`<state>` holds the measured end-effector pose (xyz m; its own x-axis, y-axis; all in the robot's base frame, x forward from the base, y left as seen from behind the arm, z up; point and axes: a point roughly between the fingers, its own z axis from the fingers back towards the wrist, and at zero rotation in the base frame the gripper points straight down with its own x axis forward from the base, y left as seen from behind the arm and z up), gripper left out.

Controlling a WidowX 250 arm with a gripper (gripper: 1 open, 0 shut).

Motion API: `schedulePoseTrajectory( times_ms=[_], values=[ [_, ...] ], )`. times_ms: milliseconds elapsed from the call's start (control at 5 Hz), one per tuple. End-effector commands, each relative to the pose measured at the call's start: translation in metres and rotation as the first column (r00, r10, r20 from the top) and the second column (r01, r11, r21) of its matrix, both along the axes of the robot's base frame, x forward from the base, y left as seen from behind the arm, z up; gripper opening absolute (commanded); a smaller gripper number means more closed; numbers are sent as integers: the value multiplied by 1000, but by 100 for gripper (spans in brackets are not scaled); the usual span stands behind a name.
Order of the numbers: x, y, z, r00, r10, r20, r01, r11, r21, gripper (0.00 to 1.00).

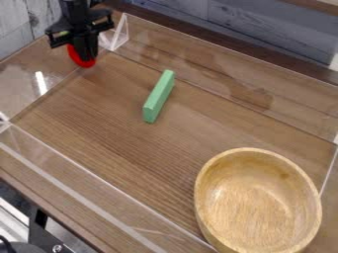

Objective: Move the red object to the left side of the table

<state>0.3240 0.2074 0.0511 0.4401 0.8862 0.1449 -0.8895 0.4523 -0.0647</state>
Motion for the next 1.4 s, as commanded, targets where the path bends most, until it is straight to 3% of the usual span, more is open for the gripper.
schedulePoseTrajectory(
  times_ms=[0, 200, 600, 1000, 1200],
  values=[
    [7, 1, 7, 1000, 1, 19, -2, 999, 39, 0],
    [8, 0, 5, 1000, 10, -1, -10, 999, 36, 100],
    [8, 4, 2, 998, 35, -45, -34, 999, 19, 100],
    [16, 4, 17, 996, -69, -51, 67, 997, -41, 100],
    [10, 8, 25, 992, -112, -50, 108, 992, -63, 100]
  ],
)
